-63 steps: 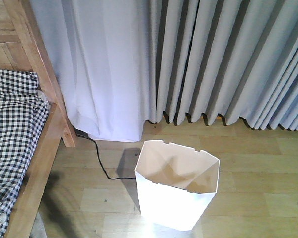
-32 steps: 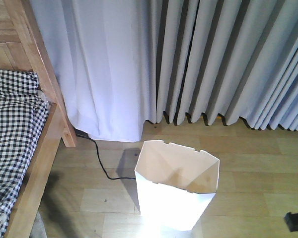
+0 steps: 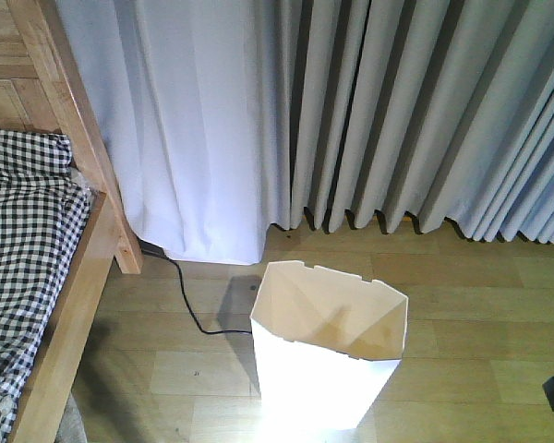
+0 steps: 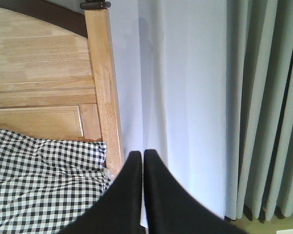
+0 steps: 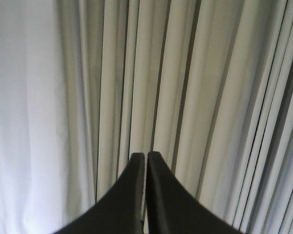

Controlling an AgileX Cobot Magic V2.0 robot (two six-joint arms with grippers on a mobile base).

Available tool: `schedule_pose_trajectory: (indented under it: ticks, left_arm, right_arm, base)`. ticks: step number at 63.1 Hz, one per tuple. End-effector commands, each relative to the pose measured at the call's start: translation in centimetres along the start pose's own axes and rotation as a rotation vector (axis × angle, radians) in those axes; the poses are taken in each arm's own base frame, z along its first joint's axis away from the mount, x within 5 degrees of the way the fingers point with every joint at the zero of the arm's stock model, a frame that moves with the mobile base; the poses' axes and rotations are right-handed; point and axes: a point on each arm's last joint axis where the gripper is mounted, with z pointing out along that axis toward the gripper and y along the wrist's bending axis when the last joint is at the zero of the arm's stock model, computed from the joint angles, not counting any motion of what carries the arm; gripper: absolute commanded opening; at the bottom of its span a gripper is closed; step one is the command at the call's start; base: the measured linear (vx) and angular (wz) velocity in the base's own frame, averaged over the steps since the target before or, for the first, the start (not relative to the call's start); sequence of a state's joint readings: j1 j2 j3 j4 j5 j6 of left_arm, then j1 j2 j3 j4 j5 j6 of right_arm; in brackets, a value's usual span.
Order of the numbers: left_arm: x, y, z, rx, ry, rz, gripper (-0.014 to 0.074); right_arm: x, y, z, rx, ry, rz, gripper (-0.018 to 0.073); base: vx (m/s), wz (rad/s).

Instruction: Move trash bin to bedside with robot

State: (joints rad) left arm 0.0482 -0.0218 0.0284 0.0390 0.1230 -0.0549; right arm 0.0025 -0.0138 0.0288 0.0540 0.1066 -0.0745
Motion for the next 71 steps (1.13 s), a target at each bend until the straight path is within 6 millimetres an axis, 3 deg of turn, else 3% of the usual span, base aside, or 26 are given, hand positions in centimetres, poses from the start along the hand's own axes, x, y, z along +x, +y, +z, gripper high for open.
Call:
schedule_pose_trajectory:
  ticks: [1,71]
  left_arm:
    - [-1.38,-0.06,-0.2,0.007,-0.098,-0.009,-0.0006]
    - [-1.38,-0.06,-0.2,0.007,-0.098,-0.009,-0.0006]
  right_arm:
    - [-0.02,-0.08,0.01,0.013,-0.062,-0.017,-0.0009]
    - [-0.02,-0.08,0.01,0.013,-0.062,-0.017,-0.0009]
  base:
    - [0.0,0.0]
    - [0.0,0.0]
